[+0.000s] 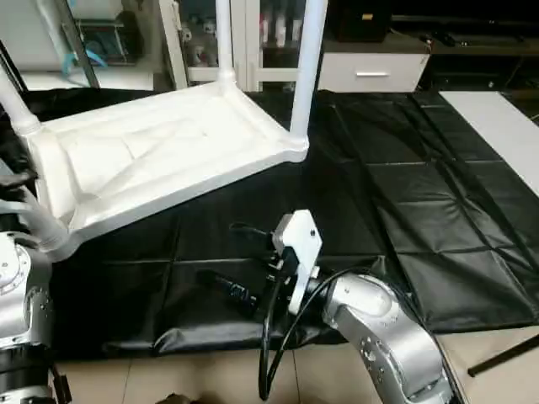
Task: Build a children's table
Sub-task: Rotate table base
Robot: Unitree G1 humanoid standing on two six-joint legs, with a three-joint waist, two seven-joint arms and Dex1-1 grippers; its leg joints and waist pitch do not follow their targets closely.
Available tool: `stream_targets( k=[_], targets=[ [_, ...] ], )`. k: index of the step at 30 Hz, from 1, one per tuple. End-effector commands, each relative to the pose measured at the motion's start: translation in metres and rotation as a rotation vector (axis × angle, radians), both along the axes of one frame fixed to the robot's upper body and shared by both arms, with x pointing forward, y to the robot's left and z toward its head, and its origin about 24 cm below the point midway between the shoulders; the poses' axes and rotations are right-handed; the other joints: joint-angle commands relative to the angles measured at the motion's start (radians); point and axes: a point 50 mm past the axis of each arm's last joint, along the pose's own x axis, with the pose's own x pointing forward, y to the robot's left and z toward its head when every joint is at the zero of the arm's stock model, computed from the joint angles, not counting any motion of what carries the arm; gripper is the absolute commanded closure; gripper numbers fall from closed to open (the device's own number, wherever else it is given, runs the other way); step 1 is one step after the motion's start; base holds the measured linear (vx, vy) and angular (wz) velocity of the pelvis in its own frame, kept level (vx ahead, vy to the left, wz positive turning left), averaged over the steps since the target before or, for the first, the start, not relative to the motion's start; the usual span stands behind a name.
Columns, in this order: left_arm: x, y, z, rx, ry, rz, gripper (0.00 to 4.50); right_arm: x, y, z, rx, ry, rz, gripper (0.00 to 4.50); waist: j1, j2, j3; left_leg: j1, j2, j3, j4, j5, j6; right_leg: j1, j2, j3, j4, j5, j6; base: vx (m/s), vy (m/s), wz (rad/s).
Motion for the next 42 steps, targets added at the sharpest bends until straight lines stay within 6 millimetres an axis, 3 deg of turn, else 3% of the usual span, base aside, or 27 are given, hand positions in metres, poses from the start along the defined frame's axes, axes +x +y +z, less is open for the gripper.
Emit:
stream_targets(
  k=[1, 3, 5, 6, 7, 9, 12, 14, 15, 20, 22, 24, 26, 27, 29, 32, 33, 34, 35, 36, 37, 39, 40, 41, 42],
  targets=[
    [0.006, -0.002, 0.001, -0.077, -0.005, -0.110, 0.00, -0.001, 0.001, 0.005, -0.013, -0.029, 0.009, 0.05, 0.002, 0.013, -0.059, 0.036, 0.045, -0.032, -0.091, -0.346, -0.060, 0.017, -0.020, 0.023, -0.054, -0.195, -0.142, 0.000, 0.000, 0.00],
    [0.006, -0.004, -0.001, -0.093, 0.000, -0.177, 0.00, -0.002, 0.000, 0.005, -0.018, -0.029, 0.008, 0.05, 0.003, 0.013, -0.059, 0.034, 0.045, -0.032, -0.091, -0.342, -0.060, 0.019, -0.019, 0.022, -0.052, -0.177, -0.149, 0.000, 0.000, 0.00],
    [0.005, -0.006, -0.007, -0.118, 0.038, -0.268, 0.00, -0.003, -0.001, 0.004, -0.027, -0.030, 0.007, 0.05, 0.002, 0.020, -0.057, 0.038, 0.046, -0.031, -0.092, -0.356, -0.060, 0.017, -0.019, 0.022, -0.054, -0.184, -0.149, 0.000, 0.000, 0.00],
    [0.005, -0.006, -0.007, -0.118, 0.038, -0.268, 0.00, -0.003, -0.001, 0.004, -0.027, -0.030, 0.007, 0.05, 0.003, 0.017, -0.057, 0.038, 0.046, -0.030, -0.093, -0.362, -0.062, 0.017, -0.018, 0.022, -0.054, -0.195, -0.149, 0.000, 0.000, 0.00],
    [0.002, -0.007, -0.015, -0.122, 0.071, -0.365, 0.00, -0.005, -0.001, 0.005, -0.037, -0.034, 0.021, 0.05, 0.006, 0.025, -0.057, 0.041, 0.046, -0.031, -0.093, -0.369, -0.066, 0.016, -0.019, 0.023, -0.054, -0.208, -0.146, 0.000, 0.000, 0.00],
    [-0.004, -0.012, -0.024, -0.132, 0.114, -0.496, 0.00, -0.007, -0.002, 0.005, -0.048, -0.037, 0.038, 0.05, 0.006, 0.020, -0.055, 0.041, 0.047, -0.030, -0.096, -0.385, -0.072, 0.017, -0.019, 0.023, -0.056, -0.230, -0.138, 0.000, 0.000, 0.00],
    [-0.014, -0.024, -0.032, -0.170, 0.170, -0.705, 0.00, -0.007, -0.006, 0.003, -0.082, -0.044, 0.032, 0.05, 0.007, 0.026, -0.052, 0.047, 0.049, -0.029, -0.101, -0.423, -0.086, 0.008, -0.016, 0.025, -0.059, -0.269, -0.135, 0.000, 0.000, 0.00],
    [-0.016, -0.028, -0.033, -0.173, 0.186, -0.757, 0.00, -0.007, -0.008, 0.002, -0.095, -0.045, 0.021, 0.05, 0.011, 0.026, -0.050, 0.049, 0.050, -0.029, -0.103, -0.450, -0.098, 0.007, -0.017, 0.027, -0.063, -0.289, -0.131, 0.000, 0.000, 0.00],
    [-0.017, -0.039, -0.033, -0.161, 0.210, -0.855, 0.00, -0.005, -0.013, -0.001, -0.130, -0.048, -0.001, 0.05, 0.013, 0.026, -0.049, 0.050, 0.050, -0.030, -0.104, -0.457, -0.102, 0.006, -0.016, 0.028, -0.064, -0.293, -0.128, 0.000, 0.000, 0.00],
    [-0.015, -0.054, -0.031, -0.158, 0.224, -0.958, 0.00, -0.003, -0.017, -0.003, -0.155, -0.051, -0.022, 0.05, 0.007, 0.020, -0.047, 0.041, 0.049, -0.033, -0.107, -0.470, -0.101, 0.014, -0.023, 0.028, -0.068, -0.338, -0.110, 0.000, 0.000, 0.00],
    [-0.008, -0.084, -0.027, -0.103, 0.246, -1.130, 0.00, -0.002, -0.020, -0.004, -0.172, -0.049, -0.035, 0.05, 0.003, 0.018, -0.047, 0.045, 0.048, -0.032, -0.105, -0.468, -0.098, 0.010, -0.022, 0.029, -0.072, -0.361, -0.103, 0.000, 0.000, 0.00],
    [-0.007, -0.086, -0.027, -0.099, 0.248, -1.140, 0.00, -0.002, -0.020, -0.004, -0.173, -0.049, -0.035, 0.05, 0.004, 0.020, -0.046, 0.050, 0.049, -0.031, -0.105, -0.470, -0.099, 0.005, -0.021, 0.030, -0.075, -0.363, -0.104, 0.000, 0.000, 0.00],
    [-0.002, -0.112, -0.025, -0.053, 0.265, -1.273, 0.00, -0.002, -0.021, -0.006, -0.184, -0.047, -0.034, 0.05, 0.001, 0.018, -0.047, 0.044, 0.049, -0.033, -0.105, -0.464, -0.097, 0.012, -0.022, 0.030, -0.072, -0.358, -0.105, 0.000, 0.000, 0.00],
    [-0.001, -0.120, -0.025, -0.042, 0.271, -1.314, 0.00, -0.003, -0.022, -0.006, -0.188, -0.047, -0.032, 0.05, 0.000, 0.018, -0.048, 0.039, 0.048, -0.034, -0.106, -0.447, -0.096, 0.017, -0.023, 0.029, -0.070, -0.347, -0.104, 0.000, 0.000, 0.00],
    [-0.001, -0.124, -0.024, -0.037, 0.273, -1.333, 0.00, -0.003, -0.022, -0.006, -0.189, -0.046, -0.031, 0.05, -0.002, 0.015, -0.050, 0.040, 0.048, -0.032, -0.103, -0.430, -0.092, 0.016, -0.023, 0.029, -0.069, -0.326, -0.111, 0.000, 0.000, 0.00],
    [0.002, -0.155, -0.024, -0.003, 0.278, -1.448, 0.00, -0.006, -0.022, -0.008, -0.204, -0.043, -0.027, 0.05, -0.009, 0.012, -0.052, 0.034, 0.049, -0.030, -0.101, -0.387, -0.076, 0.024, -0.025, 0.029, -0.066, -0.277, -0.129, 0.000, 0.000, 0.00],
    [0.004, -0.175, -0.024, 0.016, 0.278, -1.501, 0.00, -0.007, -0.022, -0.009, -0.209, -0.041, -0.027, 0.05, -0.008, 0.021, -0.055, 0.035, 0.049, -0.029, -0.099, -0.364, -0.071, 0.025, -0.025, 0.030, -0.063, -0.248, -0.138, 0.000, 0.000, 0.00],
    [0.004, -0.175, -0.024, 0.016, 0.278, -1.501, 0.00, -0.007, -0.022, -0.009, -0.209, -0.041, -0.027, 0.05, -0.007, 0.018, -0.057, 0.038, 0.048, -0.026, -0.094, -0.353, -0.068, 0.023, -0.023, 0.029, -0.065, -0.229, -0.142, 0.000, 0.000, 0.00],
    [0.005, -0.197, -0.025, 0.058, 0.283, -1.540, 0.00, -0.008, -0.023, -0.010, -0.211, -0.037, -0.031, 0.05, -0.008, 0.016, -0.058, 0.034, 0.048, -0.026, -0.093, -0.324, -0.054, 0.029, -0.024, 0.029, -0.060, -0.186, -0.158, 0.000, 0.000, 0.00],
    [0.005, -0.197, -0.025, 0.058, 0.283, -1.540, 0.00, -0.008, -0.023, -0.010, -0.211, -0.037, -0.031, 0.05, -0.005, 0.014, -0.060, 0.035, 0.049, -0.025, -0.089, -0.305, -0.040, 0.031, -0.025, 0.029, -0.059, -0.166, -0.165, 0.000, 0.000, 0.00],
    [0.005, -0.210, -0.026, 0.089, 0.288, -1.562, 0.00, -0.008, -0.024, -0.010, -0.212, -0.035, -0.034, 0.05, -0.007, 0.013, -0.062, 0.027, 0.049, -0.026, -0.089, -0.271, -0.025, 0.038, -0.027, 0.027, -0.055, -0.131, -0.177, 0.000, 0.000, 0.00],
    [0.011, -0.234, -0.033, 0.167, 0.323, -1.495, 0.00, -0.008, -0.026, -0.010, -0.218, -0.035, -0.044, 0.05, -0.008, 0.019, -0.065, 0.031, 0.049, -0.025, -0.080, -0.233, -0.003, 0.038, -0.023, 0.026, -0.052, -0.066, -0.187, 0.000, 0.000, 0.00],
    [0.011, -0.234, -0.033, 0.167, 0.323, -1.495, 0.00, -0.008, -0.026, -0.010, -0.218, -0.035, -0.044, 0.05, -0.007, 0.016, -0.067, 0.033, 0.047, -0.022, -0.076, -0.221, 0.007, 0.038, -0.023, 0.026, -0.052, -0.045, -0.191, 0.000, 0.000, 0.00],
    [0.016, -0.243, -0.035, 0.205, 0.338, -1.422, 0.00, -0.008, -0.027, -0.010, -0.220, -0.036, -0.049, 0.05, -0.005, 0.014, -0.069, 0.024, 0.047, -0.026, -0.076, -0.191, 0.025, 0.049, -0.029, 0.025, -0.045, -0.016, -0.204, 0.000, 0.000, 0.00],
    [0.019, -0.249, -0.037, 0.222, 0.350, -1.380, 0.00, -0.008, -0.027, -0.010, -0.221, -0.037, -0.052, 0.05, -0.005, 0.013, -0.067, 0.027, 0.048, -0.024, -0.074, -0.203, 0.038, 0.046, -0.029, 0.024, -0.050, -0.037, -0.203, 0.000, 0.000, 0.00]
  ],
)
